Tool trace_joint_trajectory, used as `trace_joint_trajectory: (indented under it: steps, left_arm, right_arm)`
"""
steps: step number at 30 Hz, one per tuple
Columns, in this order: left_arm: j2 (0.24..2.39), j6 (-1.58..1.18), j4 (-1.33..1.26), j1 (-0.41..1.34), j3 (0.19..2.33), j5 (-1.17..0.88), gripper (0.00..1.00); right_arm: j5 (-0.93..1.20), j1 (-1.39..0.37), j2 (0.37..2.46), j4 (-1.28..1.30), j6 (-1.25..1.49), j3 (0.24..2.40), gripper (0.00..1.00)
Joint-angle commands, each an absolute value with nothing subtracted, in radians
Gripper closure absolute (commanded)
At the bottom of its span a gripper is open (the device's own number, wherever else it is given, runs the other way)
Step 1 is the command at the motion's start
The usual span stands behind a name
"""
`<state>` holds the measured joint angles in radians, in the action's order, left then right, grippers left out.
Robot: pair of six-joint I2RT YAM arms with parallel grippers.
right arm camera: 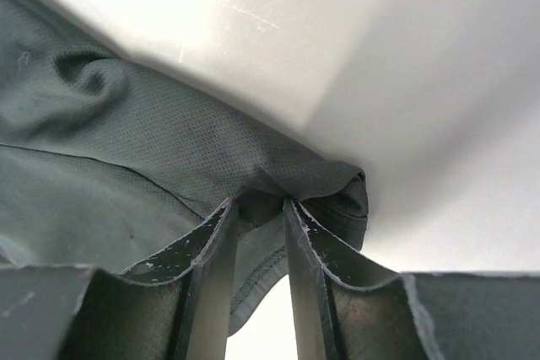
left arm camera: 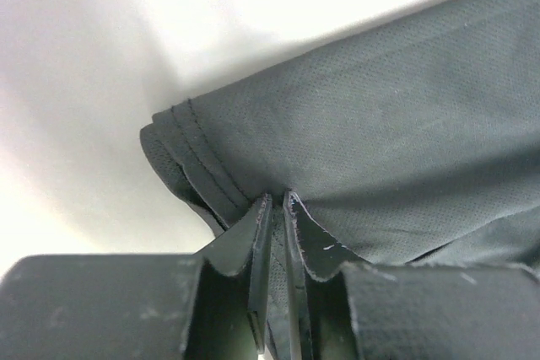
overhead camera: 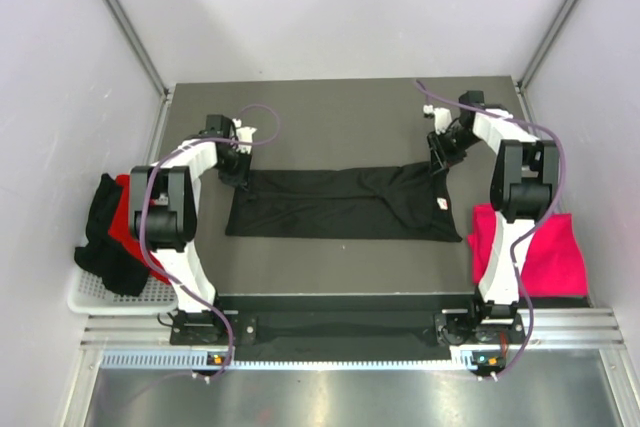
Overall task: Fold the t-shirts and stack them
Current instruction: Fold the tshirt
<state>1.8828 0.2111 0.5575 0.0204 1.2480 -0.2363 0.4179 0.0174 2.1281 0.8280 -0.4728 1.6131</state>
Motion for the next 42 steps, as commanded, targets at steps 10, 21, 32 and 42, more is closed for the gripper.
trace_joint_trajectory:
  steps: [10, 21, 32, 42]
  left_arm:
    - [1.953, 0.186, 0.506, 0.018, 1.318, -0.106, 0.85]
    - [1.933, 0.170, 0.511, 0.018, 1.361, -0.104, 0.85]
    - [1.613, 0.176, 0.500, 0.020, 1.324, -0.150, 0.80]
    - [1.615, 0.170, 0.446, 0.023, 1.270, -0.183, 0.80]
  right_arm:
    - [0.298, 0.095, 2.232, 0.756, -0.413, 1.643, 0.69]
    - [0.267, 0.095, 2.226, 0.767, -0.371, 1.646, 0.69]
    - [0.175, 0.094, 1.890, 0.629, -0.351, 1.491, 0.67]
    - [0.253, 0.080, 1.790, 0.612, -0.393, 1.408, 0.65]
